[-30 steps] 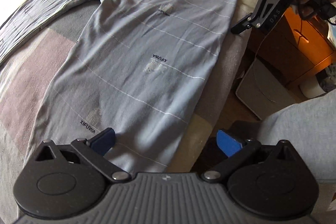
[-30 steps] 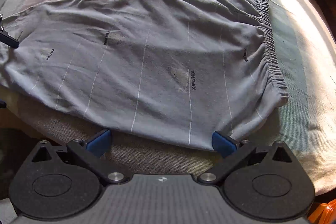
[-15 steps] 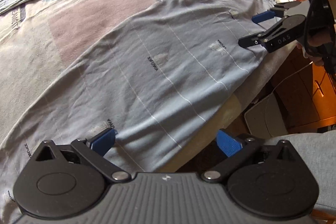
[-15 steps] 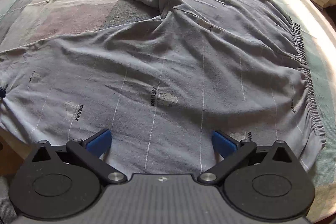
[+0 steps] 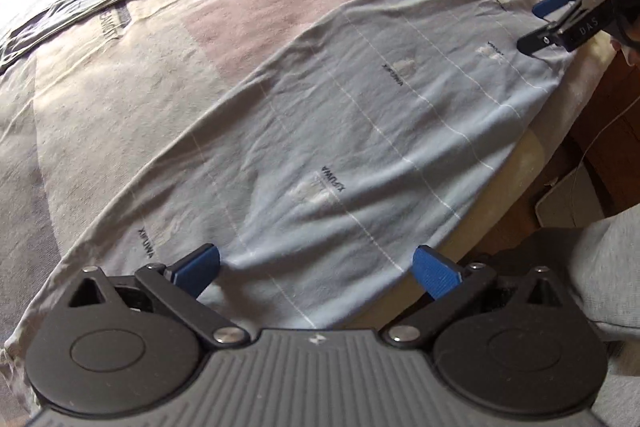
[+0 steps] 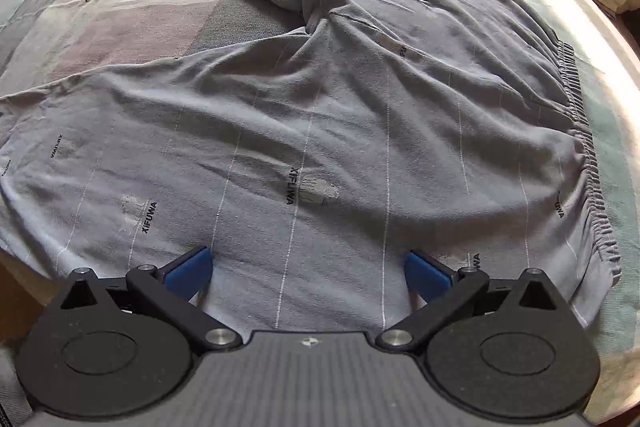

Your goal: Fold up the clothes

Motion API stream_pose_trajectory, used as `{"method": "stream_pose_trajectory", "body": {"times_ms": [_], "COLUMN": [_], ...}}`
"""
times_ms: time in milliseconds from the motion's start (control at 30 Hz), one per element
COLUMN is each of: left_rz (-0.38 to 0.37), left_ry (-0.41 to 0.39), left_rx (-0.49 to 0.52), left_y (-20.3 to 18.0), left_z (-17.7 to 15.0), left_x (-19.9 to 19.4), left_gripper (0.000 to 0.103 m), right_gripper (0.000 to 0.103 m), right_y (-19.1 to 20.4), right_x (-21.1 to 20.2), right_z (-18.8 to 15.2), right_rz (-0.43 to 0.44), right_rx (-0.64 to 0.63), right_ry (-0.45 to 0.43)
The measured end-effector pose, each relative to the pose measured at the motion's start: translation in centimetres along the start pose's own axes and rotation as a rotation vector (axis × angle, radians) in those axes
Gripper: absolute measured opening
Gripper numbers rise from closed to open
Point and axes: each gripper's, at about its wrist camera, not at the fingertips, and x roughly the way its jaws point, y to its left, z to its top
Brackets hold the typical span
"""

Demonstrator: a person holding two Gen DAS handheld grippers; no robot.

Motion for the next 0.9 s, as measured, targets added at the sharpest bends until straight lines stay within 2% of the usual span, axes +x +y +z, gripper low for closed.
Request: {"method": "stream_pose_trajectory", "body": {"times_ms": [300, 367, 533, 600, 700, 733, 833, 900], "left_rz": [0.092, 0.082, 0.174, 0.137, 0.131, 0.134, 0.178, 0.168], "left_ry": [0.019, 0.058, 0.054, 0.026, 0.012, 0.026, 0.067, 0.013], "left_rx": [-0.109, -0.15, -0.216, -0.299, -0.295, -0.338, -0.39, -0.366], "left_y": [4.0, 4.9, 8.0, 9.6, 10.3, 10.9, 11.8, 12.2], "left_z": [-2.9, -3.6, -4.6, -6.3, -8.1, -8.7, -8.4, -8.0], "left_x": [-1.0, -1.4, -2.2, -2.5, -3.3, -3.6, -4.5, -5.1], "left_gripper": [0.103, 0.103, 0.102, 0.103, 0.103, 0.103, 0.102, 0.102], "right_gripper": [0.103, 0.103, 0.103, 0.103, 0.103, 0.103, 0.103, 0.103], "right_y": [0.0, 0.0, 0.2, 0.3, 0.4, 0.4, 0.4, 0.4], "right_x": [0.1, 0.2, 0.3, 0.3, 0.4, 0.5, 0.5, 0.5], "right_z": [0.3, 0.5, 0.8, 0.9, 1.1, 1.2, 1.3, 1.3], "right_rz": [-0.004, -0.003, -0.016, -0.021, -0.023, -0.022, -0.023, -0.025], "right_rx": [0.002, 0.0, 0.006, 0.009, 0.01, 0.01, 0.012, 0.014], "right_ry": [0.011, 0.025, 0.053, 0.059, 0.079, 0.085, 0.093, 0.093]}}
